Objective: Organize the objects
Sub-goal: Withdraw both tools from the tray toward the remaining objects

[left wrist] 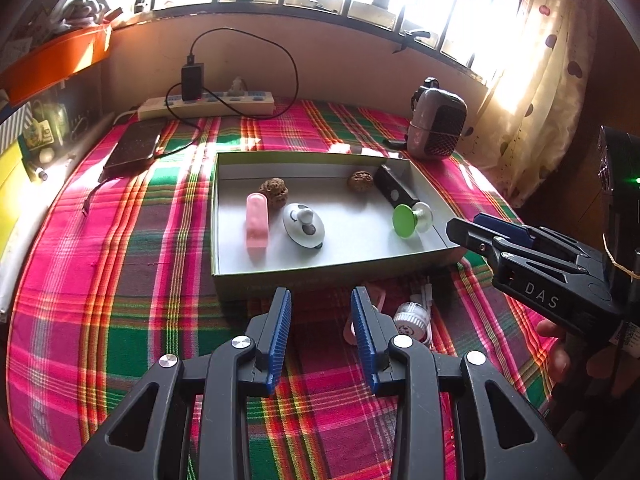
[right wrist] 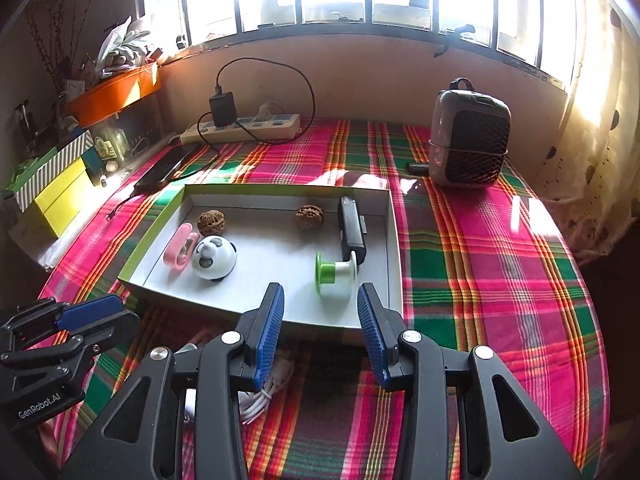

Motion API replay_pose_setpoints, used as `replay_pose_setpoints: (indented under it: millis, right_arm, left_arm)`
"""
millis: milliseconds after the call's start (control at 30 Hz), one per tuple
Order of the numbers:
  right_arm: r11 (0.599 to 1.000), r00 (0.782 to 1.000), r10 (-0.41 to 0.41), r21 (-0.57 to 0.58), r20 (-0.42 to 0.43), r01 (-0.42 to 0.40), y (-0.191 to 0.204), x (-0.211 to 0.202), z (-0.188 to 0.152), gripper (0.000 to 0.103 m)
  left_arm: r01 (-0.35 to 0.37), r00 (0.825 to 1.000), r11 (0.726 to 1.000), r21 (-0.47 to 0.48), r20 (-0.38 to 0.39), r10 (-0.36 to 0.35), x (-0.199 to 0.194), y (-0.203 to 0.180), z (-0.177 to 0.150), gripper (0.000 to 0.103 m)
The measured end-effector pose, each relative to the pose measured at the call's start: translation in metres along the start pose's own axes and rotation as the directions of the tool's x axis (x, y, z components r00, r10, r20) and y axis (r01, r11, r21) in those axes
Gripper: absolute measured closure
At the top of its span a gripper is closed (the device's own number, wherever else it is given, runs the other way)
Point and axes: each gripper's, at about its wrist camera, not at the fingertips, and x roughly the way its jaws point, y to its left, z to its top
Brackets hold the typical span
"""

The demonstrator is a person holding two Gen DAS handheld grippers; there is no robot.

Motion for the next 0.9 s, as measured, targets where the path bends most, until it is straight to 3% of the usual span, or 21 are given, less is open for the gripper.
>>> replay_pose_setpoints:
  millis: [500,900]
  right_arm:
    - [0.998,1.0,-0.022,0.054,-0.018,0.023,-0.02,-0.015,-0.04,0.063]
    - [0.997,0.999,-0.027,0.067,-0.027,0.028,-0.025,-0.024,-0.053,0.063]
  left_arm:
    - [0.08,0.995,0.992,0.092,-0.071,-0.074,0.006,-0.031,-0.031,0.074]
    - [0.074,0.992,0.988,0.132,-0.112,-0.06,0.024,-0.047,-0.036,0.074]
